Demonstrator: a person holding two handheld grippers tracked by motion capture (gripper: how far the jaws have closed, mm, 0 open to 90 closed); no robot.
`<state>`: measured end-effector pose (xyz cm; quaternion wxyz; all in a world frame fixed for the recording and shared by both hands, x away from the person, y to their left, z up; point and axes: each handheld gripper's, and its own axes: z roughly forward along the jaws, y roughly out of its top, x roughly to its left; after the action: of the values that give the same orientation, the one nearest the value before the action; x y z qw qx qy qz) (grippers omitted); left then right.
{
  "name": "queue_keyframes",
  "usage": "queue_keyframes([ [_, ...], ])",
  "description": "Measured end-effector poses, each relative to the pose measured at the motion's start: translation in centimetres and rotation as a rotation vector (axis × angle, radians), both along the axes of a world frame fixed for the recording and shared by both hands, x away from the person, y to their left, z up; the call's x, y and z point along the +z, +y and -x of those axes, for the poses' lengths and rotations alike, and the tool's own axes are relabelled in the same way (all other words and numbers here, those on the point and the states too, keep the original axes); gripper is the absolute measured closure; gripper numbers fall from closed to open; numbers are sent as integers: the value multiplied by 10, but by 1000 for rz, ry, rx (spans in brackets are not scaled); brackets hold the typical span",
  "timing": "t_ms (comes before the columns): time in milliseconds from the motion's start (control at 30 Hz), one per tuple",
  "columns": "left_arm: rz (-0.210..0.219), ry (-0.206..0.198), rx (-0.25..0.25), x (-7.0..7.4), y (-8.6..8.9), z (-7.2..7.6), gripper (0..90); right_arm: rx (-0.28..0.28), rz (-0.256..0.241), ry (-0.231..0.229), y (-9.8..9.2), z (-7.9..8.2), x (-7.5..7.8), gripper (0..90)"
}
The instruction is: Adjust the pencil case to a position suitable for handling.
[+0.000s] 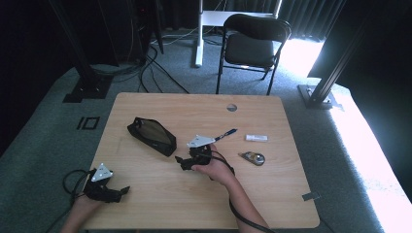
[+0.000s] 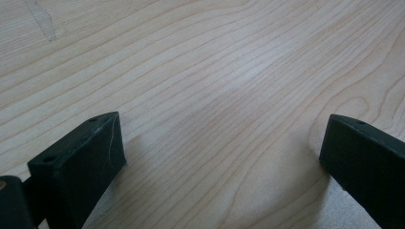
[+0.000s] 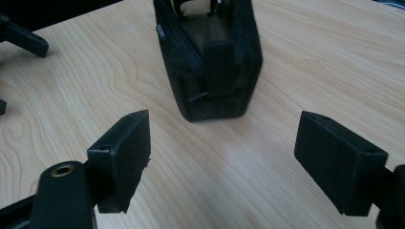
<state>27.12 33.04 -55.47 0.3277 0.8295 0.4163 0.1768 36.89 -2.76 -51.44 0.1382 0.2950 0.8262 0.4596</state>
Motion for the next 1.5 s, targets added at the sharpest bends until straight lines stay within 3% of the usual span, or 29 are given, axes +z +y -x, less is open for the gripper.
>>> queue_keyframes([
  [200, 0, 0, 0, 0, 0, 0, 16, -1, 0, -11, 12, -7, 0, 244],
  [333, 0, 0, 0, 0, 0, 0, 16, -30, 9, -20, 18, -13, 1, 350],
  [633, 0, 0, 0, 0, 0, 0, 16, 25, 48, -44, 27, -24, 0, 508],
  [700, 0, 0, 0, 0, 0, 0, 16, 37, 57, -11, 29, -26, -2, 518],
  [767, 0, 0, 0, 0, 0, 0, 16, 31, 57, -27, 30, -27, -4, 533],
  [833, 0, 0, 0, 0, 0, 0, 16, 40, 47, 3, 32, -29, -5, 574],
  [967, 0, 0, 0, 0, 0, 0, 16, 31, 52, 20, 34, -30, -6, 721],
  [1500, 0, 0, 0, 0, 0, 0, 15, 41, 68, 47, 15, -10, -1, 729],
])
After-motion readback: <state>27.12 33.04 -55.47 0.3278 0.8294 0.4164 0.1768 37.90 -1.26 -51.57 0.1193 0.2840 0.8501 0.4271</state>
